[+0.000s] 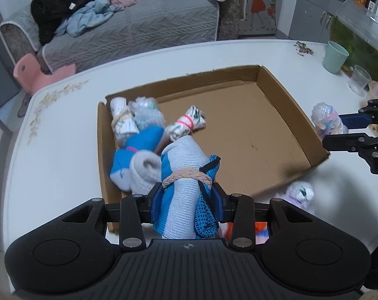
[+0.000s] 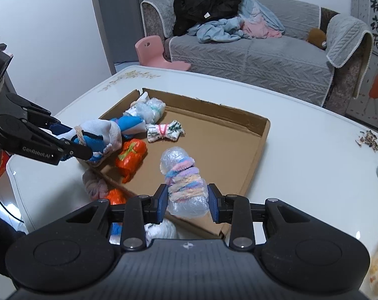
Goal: Organize objects
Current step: 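Lower the blue-white sock and plastic bundle into the tray, opening both tools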
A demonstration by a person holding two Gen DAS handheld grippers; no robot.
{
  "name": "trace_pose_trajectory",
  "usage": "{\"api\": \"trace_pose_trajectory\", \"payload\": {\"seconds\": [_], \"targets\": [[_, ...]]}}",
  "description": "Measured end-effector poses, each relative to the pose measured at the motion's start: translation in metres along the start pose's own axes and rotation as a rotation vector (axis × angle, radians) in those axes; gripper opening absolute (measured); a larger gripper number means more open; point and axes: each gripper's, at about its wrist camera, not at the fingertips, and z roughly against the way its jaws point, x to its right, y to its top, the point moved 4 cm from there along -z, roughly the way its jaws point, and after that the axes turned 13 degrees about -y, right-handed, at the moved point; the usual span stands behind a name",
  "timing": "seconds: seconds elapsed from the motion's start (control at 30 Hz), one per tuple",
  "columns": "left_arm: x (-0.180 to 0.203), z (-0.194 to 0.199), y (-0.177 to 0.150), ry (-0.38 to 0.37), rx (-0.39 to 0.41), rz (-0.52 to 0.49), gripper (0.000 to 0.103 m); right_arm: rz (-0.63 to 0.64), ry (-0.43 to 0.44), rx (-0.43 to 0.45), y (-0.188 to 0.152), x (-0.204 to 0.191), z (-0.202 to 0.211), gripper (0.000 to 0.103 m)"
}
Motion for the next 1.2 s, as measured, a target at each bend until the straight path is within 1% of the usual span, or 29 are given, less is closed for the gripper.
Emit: {"api": "trace_pose_trajectory", "payload": {"seconds": [0.1, 0.3, 0.43, 0.53, 0.6, 0.67, 0.8, 0.87, 1.07, 1.2], "targets": [[-0.007, -0.008, 0.018, -0.008, 0.010, 0.006, 0.047, -0.006, 0.004, 0.011, 0.013, 0.001, -0.007, 0.031], [-0.014, -0.035, 0.062, -0.018, 0.024, -0.002, 0.047, -0.081, 0.031, 0.026, 0.049, 0.008, -0.031, 0.031], [-0.016, -0.061, 0.087, -0.012, 0.033, -0.036, 0.047, -0.096, 0.029, 0.010, 0.067, 0.005, -0.061, 0.031], [-0.021, -0.083, 0.098, -0.016, 0.020, -0.028, 0.047, -0.091, 0.022, -0.016, 0.075, 0.001, -0.082, 0.031], [-0.026, -0.097, 0.102, -0.004, 0.004, -0.024, 0.047, -0.089, 0.014, -0.028, 0.079, -0.002, -0.095, 0.031], [-0.031, -0.106, 0.101, -0.014, -0.005, -0.010, 0.047, -0.106, -0.005, -0.057, 0.081, 0.002, -0.109, 0.032], [-0.037, -0.119, 0.098, -0.006, -0.026, -0.015, 0.047, -0.116, -0.009, -0.110, 0.074, 0.005, -0.132, 0.032], [-0.041, -0.123, 0.096, -0.007, -0.024, 0.002, 0.047, -0.125, -0.010, -0.129, 0.071, 0.006, -0.139, 0.032], [-0.046, -0.123, 0.097, -0.004, -0.012, 0.010, 0.048, -0.116, -0.020, -0.181, 0.062, 0.002, -0.146, 0.032], [-0.043, -0.123, 0.098, 0.003, -0.011, -0.005, 0.049, -0.125, -0.031, -0.167, 0.061, 0.006, -0.135, 0.032]]}}
